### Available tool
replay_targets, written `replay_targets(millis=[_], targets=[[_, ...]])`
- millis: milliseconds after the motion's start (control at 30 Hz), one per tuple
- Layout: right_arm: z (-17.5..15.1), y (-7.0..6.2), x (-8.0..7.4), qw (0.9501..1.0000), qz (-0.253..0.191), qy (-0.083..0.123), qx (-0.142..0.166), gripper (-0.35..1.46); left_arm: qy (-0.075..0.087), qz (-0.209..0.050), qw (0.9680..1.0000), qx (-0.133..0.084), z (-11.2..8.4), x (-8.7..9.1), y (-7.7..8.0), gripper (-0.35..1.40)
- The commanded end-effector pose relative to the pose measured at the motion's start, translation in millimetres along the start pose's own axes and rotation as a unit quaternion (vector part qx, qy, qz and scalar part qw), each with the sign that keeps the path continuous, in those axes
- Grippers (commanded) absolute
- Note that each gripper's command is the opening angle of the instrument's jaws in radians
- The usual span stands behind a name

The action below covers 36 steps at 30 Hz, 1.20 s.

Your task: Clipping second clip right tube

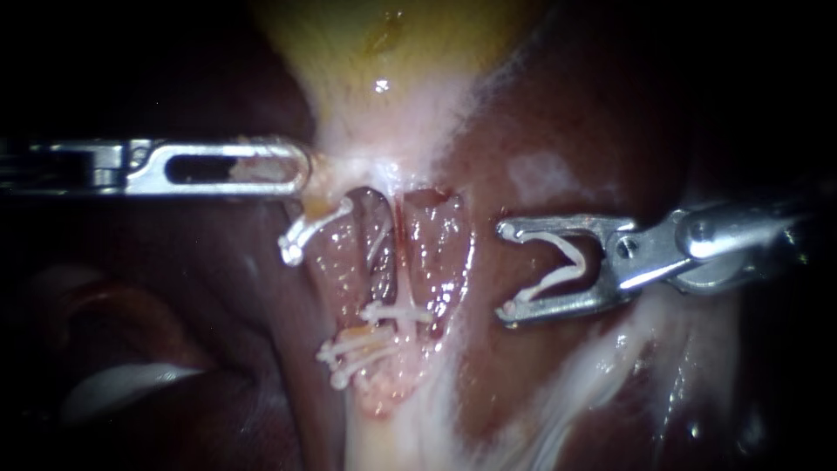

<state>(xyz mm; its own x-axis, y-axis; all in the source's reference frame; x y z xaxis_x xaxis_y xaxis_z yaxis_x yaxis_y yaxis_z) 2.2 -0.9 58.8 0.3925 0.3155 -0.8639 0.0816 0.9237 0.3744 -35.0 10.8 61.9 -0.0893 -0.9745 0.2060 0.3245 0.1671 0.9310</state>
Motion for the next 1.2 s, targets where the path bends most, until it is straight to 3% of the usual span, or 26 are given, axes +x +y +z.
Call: replay_targets(millis=[33, 267, 567, 900, 1200], targets=[[0.1, 0.0, 0.0, 1.0000, 0.000, 0.000, 0.000, 0.50, 0.001, 0.001, 1.0000, 0.000, 0.0, 0.0, -0.1, -0.35], [0.9, 0.0, 0.0, 1.0000, 0.009, 0.000, -0.003, 0.50, 0.001, 0.001, 1.0000, 0.000, -0.2, 0.2, -0.1, -0.35], [3.2, 0.2, -1.2, 0.9980, 0.062, 0.001, -0.011, 0.49, 0.001, 0.002, 1.0000, 0.000, -0.2, 0.3, -0.1, -0.35], [6.9, 0.3, -3.1, 0.9891, 0.146, 0.007, -0.017, 0.50, 0.001, 0.002, 1.0000, 0.000, -0.3, 0.3, -0.1, -0.35], [8.6, 1.2, -3.9, 0.9818, 0.189, 0.011, -0.020, 0.50, 0.001, 0.002, 1.0000, 0.000, -0.3, 0.4, -0.3, -0.35]])
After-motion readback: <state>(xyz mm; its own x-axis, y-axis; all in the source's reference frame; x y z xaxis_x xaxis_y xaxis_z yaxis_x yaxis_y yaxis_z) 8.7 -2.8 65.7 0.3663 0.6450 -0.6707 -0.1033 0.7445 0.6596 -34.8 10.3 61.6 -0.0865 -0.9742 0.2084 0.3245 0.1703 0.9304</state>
